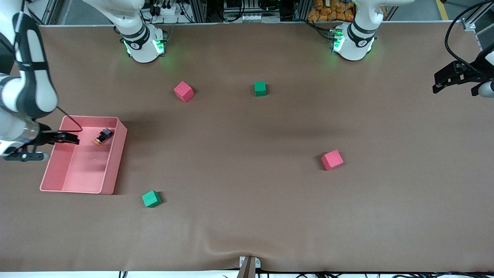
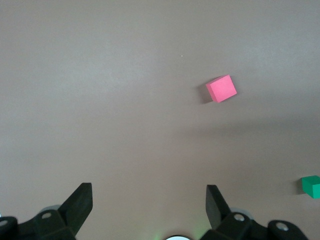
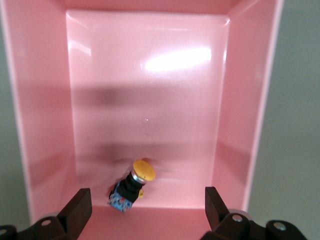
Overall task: Place and upright button with both arms
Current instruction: 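Close the right gripper on the yellow button's black body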
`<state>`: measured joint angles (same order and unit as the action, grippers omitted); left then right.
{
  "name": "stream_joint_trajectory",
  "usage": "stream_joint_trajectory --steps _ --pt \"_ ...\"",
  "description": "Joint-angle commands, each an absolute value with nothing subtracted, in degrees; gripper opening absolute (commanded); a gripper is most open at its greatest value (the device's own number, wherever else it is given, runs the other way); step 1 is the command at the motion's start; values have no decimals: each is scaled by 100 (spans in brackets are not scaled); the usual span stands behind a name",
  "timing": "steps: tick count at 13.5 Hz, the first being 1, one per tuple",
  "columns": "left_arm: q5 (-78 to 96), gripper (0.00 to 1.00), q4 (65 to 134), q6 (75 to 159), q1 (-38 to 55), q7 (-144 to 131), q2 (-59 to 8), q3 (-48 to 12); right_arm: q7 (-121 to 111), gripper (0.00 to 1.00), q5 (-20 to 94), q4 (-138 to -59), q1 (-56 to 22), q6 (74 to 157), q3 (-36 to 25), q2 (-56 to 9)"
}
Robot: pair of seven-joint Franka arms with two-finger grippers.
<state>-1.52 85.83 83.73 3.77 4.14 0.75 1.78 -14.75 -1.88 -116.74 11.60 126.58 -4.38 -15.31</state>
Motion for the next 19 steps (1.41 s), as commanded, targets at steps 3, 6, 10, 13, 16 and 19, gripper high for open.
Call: stream_joint_trajectory --steps 3,6,10,13,16,19 --pt "-272 100 8508 8314 422 334 53 158 -1415 100 -273 -12717 1204 13385 -378 -1318" --pt "-264 100 8508 8314 396 343 44 149 -1398 100 -229 -12779 1213 13499 -378 -1581" --pt "-272 100 8517 8314 431 334 26 158 -1406 100 -211 -12867 1204 13588 -369 -1766" --pt "-264 100 8517 8314 378 343 0 158 -1398 100 -211 -12946 1213 13816 -369 -1942" --pt "-264 100 8508 8323 378 334 -44 167 -1310 100 -202 -13130 1204 14158 -369 -1977" --pt "-264 100 8517 8323 387 334 -44 158 -871 100 -202 -13131 1160 14150 -360 -1978"
